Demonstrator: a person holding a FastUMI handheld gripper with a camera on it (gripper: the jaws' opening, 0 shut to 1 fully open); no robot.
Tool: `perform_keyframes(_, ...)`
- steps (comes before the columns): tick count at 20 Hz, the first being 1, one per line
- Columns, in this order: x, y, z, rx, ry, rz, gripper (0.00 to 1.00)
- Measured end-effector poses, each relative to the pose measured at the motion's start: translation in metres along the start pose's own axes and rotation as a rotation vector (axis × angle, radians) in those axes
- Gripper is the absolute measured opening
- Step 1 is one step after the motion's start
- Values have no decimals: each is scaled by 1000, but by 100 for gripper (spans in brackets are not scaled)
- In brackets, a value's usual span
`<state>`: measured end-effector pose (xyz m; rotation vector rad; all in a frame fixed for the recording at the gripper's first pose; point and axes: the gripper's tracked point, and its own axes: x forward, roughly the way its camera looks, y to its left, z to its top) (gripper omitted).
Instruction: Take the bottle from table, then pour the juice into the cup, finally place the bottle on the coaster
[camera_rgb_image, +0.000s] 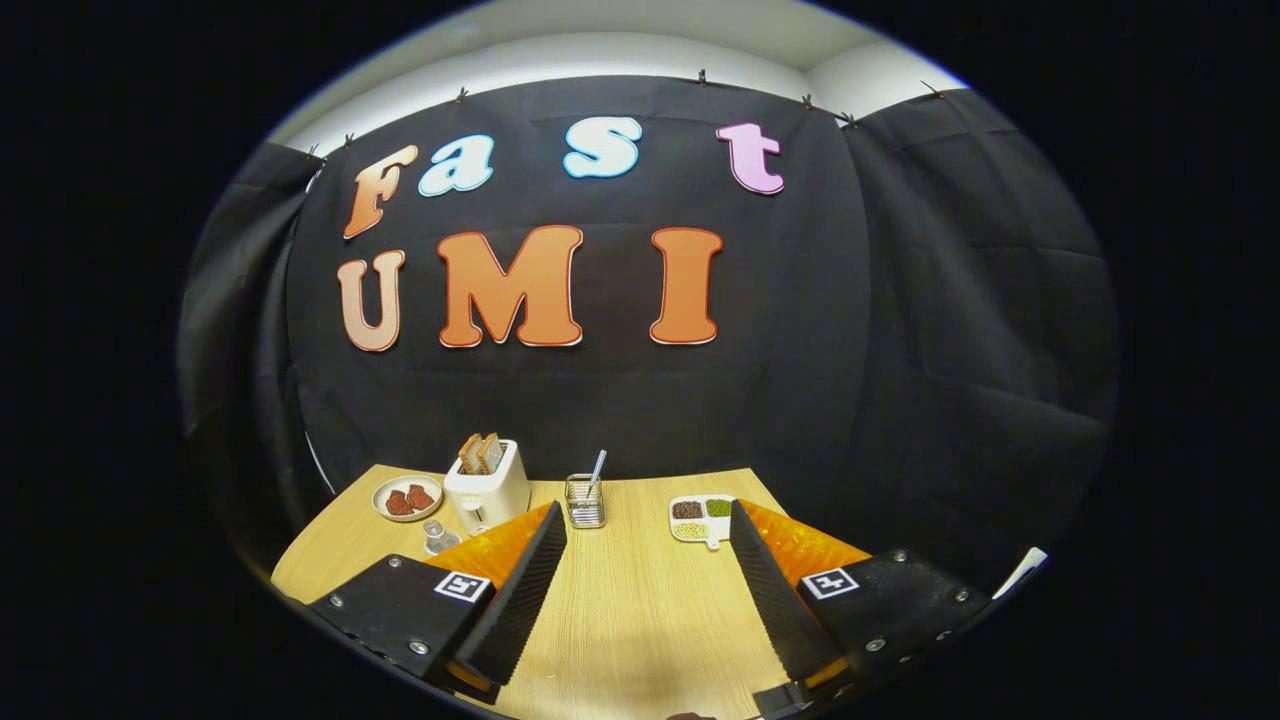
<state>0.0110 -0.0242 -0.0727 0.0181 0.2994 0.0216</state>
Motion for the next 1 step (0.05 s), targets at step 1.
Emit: perform_keyframes(1,0,2,1,-1,4,5,97)
